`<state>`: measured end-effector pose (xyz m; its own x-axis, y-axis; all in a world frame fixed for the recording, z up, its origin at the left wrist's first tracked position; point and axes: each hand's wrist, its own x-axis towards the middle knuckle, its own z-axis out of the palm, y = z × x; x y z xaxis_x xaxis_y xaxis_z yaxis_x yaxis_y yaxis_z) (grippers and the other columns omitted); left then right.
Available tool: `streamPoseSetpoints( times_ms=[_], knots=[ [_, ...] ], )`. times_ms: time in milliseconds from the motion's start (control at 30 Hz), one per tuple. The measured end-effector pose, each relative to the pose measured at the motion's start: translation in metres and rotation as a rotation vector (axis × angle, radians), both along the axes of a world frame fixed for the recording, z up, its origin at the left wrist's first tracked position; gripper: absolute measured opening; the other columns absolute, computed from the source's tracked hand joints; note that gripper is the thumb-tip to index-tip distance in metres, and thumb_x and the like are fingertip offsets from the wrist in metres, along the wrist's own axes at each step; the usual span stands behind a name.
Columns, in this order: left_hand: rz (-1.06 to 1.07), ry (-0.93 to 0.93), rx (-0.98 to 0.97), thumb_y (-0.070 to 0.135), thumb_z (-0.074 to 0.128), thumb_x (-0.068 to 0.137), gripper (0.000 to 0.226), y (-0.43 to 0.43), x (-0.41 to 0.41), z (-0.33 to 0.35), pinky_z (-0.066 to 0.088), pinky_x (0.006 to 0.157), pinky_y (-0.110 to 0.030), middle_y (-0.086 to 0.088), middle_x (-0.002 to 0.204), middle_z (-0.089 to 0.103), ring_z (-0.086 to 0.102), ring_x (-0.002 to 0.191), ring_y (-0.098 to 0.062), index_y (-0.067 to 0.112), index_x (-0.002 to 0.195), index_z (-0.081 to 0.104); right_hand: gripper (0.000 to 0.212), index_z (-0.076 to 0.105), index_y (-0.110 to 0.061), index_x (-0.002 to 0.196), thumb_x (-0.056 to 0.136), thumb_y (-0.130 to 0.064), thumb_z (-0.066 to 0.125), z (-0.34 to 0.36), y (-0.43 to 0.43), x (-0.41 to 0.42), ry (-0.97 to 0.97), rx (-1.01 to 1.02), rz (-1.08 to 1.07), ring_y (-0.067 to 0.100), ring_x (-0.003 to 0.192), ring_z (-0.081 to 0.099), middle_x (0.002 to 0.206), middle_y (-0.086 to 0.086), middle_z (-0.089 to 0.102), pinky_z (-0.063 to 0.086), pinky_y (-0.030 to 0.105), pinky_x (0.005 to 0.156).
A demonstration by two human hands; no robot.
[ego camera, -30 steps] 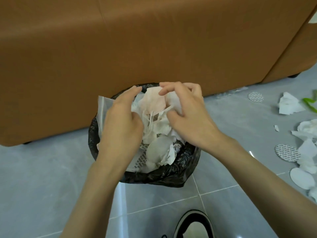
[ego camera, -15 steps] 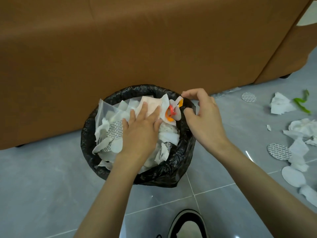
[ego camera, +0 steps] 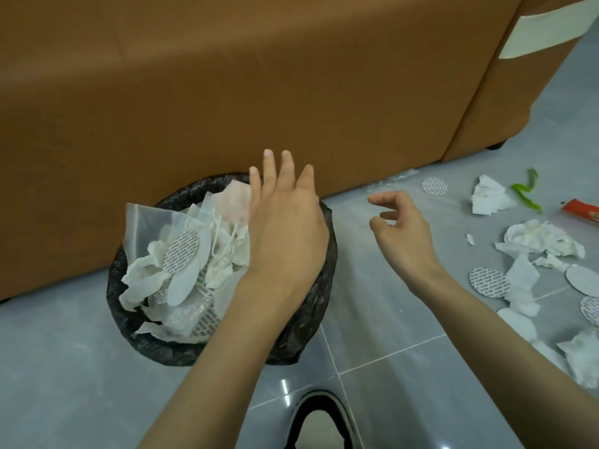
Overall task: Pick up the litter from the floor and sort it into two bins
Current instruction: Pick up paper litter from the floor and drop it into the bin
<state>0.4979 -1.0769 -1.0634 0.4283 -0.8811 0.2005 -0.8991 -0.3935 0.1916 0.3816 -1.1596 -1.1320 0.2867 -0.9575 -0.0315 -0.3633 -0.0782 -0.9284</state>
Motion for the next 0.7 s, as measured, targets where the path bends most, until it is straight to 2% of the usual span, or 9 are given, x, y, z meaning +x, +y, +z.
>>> streamPoseSetpoints(
  times_ms=[133,200,300,400,533,700],
  knots=[
    [-0.139,0.081,0.005,0.013,0.037,0.099,0.051,-0.031,-0.029,-0.003,-0.001,0.118,-0.033,-0.005,0.158,0.011,-0.002,0.147,-0.021,0.014,0.148,0.023,0.034,0.054,-0.016,0.121,0.089,-0.006,0.048,-0.014,-0.016,-0.021,0.077,0.057,-0.03,0.019,0.114,0.052,0.126,-0.003,0.055,0.038,0.024,0.083],
    [-0.21,0.124,0.044,0.013,0.037,0.099,0.052,-0.046,-0.041,-0.009,0.004,0.118,-0.031,-0.004,0.158,0.012,0.003,0.147,-0.021,0.014,0.148,0.022,0.036,0.053,-0.015,0.124,0.089,-0.006,0.049,-0.022,-0.023,-0.032,0.141,0.079,-0.016,0.02,0.115,0.052,0.129,0.0,0.055,0.039,0.025,0.088],
    [-0.274,0.224,0.118,0.012,0.038,0.099,0.051,-0.065,-0.06,-0.025,0.02,0.114,-0.03,-0.003,0.157,0.017,0.014,0.145,-0.02,0.014,0.147,0.024,0.04,0.052,-0.014,0.128,0.089,-0.006,0.049,-0.034,-0.037,-0.054,0.258,0.094,0.011,0.02,0.122,0.048,0.135,0.002,0.051,0.038,0.027,0.097],
    [-0.309,0.275,0.237,0.012,0.04,0.097,0.043,-0.085,-0.075,-0.045,0.034,0.105,-0.035,-0.004,0.15,0.031,0.031,0.137,-0.022,0.012,0.14,0.036,0.041,0.052,-0.014,0.129,0.088,-0.007,0.05,-0.045,-0.053,-0.074,0.353,0.118,0.021,0.024,0.125,0.046,0.138,0.006,0.047,0.037,0.031,0.101],
    [-0.309,0.325,0.412,0.013,0.041,0.095,0.043,-0.119,-0.08,-0.077,0.037,0.103,-0.039,-0.007,0.144,0.036,0.039,0.13,-0.028,0.011,0.138,0.038,0.043,0.052,-0.012,0.13,0.087,-0.007,0.052,-0.061,-0.08,-0.091,0.503,0.1,0.065,0.026,0.128,0.044,0.141,0.009,0.044,0.033,0.03,0.105],
    [-0.296,0.409,0.559,0.016,0.04,0.095,0.049,-0.162,-0.078,-0.11,0.031,0.112,-0.039,-0.011,0.149,0.029,0.032,0.136,-0.028,0.01,0.143,0.03,0.05,0.044,-0.011,0.137,0.087,-0.007,0.051,-0.083,-0.122,-0.098,0.633,0.05,0.144,0.026,0.135,0.033,0.147,0.007,0.036,0.026,0.028,0.109]
  ],
)
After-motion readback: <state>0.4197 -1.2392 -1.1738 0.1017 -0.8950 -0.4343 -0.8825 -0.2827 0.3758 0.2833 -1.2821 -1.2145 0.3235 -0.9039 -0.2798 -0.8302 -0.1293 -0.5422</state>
